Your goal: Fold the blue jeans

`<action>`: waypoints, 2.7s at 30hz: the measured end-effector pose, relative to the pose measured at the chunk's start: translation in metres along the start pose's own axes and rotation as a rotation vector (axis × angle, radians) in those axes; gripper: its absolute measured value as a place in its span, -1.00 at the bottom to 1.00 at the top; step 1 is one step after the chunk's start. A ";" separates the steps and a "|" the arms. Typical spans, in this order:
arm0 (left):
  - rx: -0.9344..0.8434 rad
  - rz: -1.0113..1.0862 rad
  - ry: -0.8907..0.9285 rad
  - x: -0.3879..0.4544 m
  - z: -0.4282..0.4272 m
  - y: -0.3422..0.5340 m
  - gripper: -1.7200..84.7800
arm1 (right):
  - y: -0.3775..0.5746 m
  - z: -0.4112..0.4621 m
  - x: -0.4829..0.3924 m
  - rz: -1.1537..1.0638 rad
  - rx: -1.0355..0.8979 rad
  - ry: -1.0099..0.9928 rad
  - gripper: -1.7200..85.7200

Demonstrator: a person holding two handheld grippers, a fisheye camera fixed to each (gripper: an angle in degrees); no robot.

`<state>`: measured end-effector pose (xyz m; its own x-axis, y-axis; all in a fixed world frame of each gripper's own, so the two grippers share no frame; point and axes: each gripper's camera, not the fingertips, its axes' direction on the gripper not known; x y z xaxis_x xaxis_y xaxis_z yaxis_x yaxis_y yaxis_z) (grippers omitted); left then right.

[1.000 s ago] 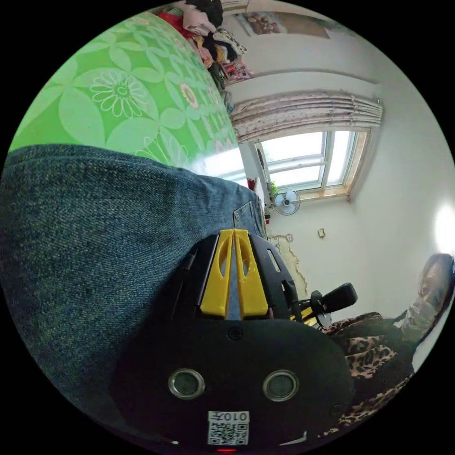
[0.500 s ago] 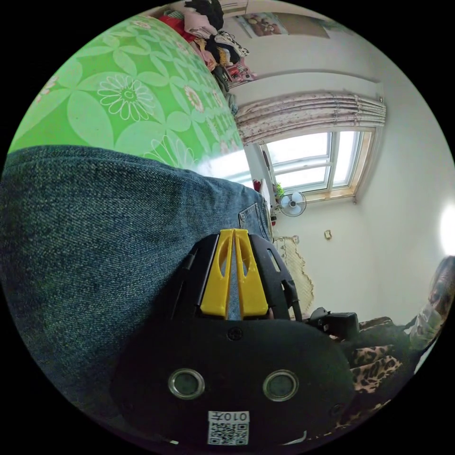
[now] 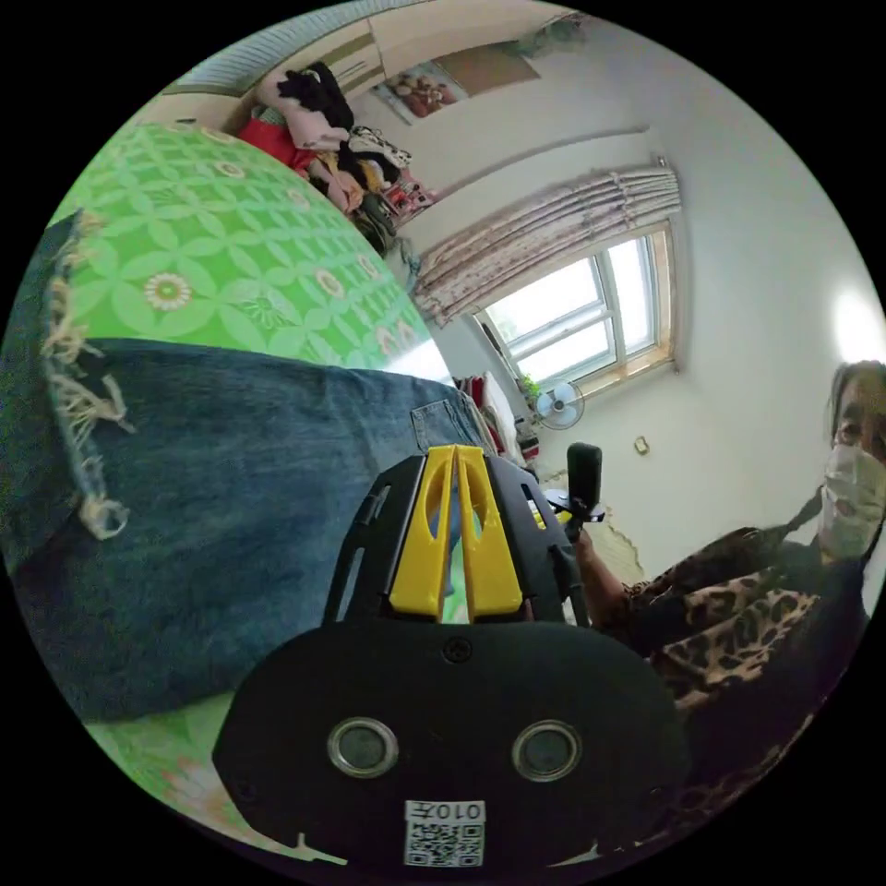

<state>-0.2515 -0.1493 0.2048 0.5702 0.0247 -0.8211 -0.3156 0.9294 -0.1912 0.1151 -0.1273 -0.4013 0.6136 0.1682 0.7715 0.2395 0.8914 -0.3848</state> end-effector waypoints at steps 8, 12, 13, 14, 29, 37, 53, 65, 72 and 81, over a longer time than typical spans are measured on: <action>0.315 -0.180 -0.353 -0.055 -0.183 0.087 -0.95 | 0.091 0.015 0.065 0.655 0.434 -0.277 -0.67; 0.424 -0.202 -0.447 -0.071 -0.240 0.102 -0.91 | 0.091 0.031 0.088 0.751 0.628 -0.401 -0.66; 0.443 -0.201 -0.473 -0.072 -0.252 0.104 -0.90 | 0.089 0.031 0.090 0.752 0.651 -0.382 -0.67; 0.443 -0.198 -0.479 -0.074 -0.257 0.104 -0.89 | 0.082 0.031 0.094 0.763 0.681 -0.343 -0.69; 0.215 -0.276 -0.479 -0.141 -0.236 0.075 -0.96 | -0.095 -0.013 0.160 0.701 0.558 -0.009 -0.85; -0.068 -0.090 -0.387 -0.068 -0.155 0.082 -0.97 | -0.299 -0.060 0.188 0.640 0.437 0.342 -0.77; 0.207 -0.304 -0.176 -0.119 -0.251 0.133 -0.97 | -0.332 0.170 0.047 0.177 0.144 -0.121 -0.66; 0.373 -0.395 -0.088 -0.158 -0.334 0.180 -0.96 | -0.355 0.225 -0.102 -0.208 0.196 -0.357 -0.88; 0.623 -0.526 -0.081 -0.166 -0.388 0.259 -0.96 | -0.323 0.409 -0.275 -0.667 -0.437 -0.167 -0.85; 0.694 -0.797 -0.248 -0.184 -0.412 0.382 -0.96 | -0.247 0.487 -0.315 -0.774 -0.650 -0.024 -0.88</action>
<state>-0.7901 0.0496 0.0613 0.5831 -0.6773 -0.4487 0.6672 0.7143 -0.2112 -0.5039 -0.1954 -0.3019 0.1021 -0.3446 0.9332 0.9333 0.3579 0.0300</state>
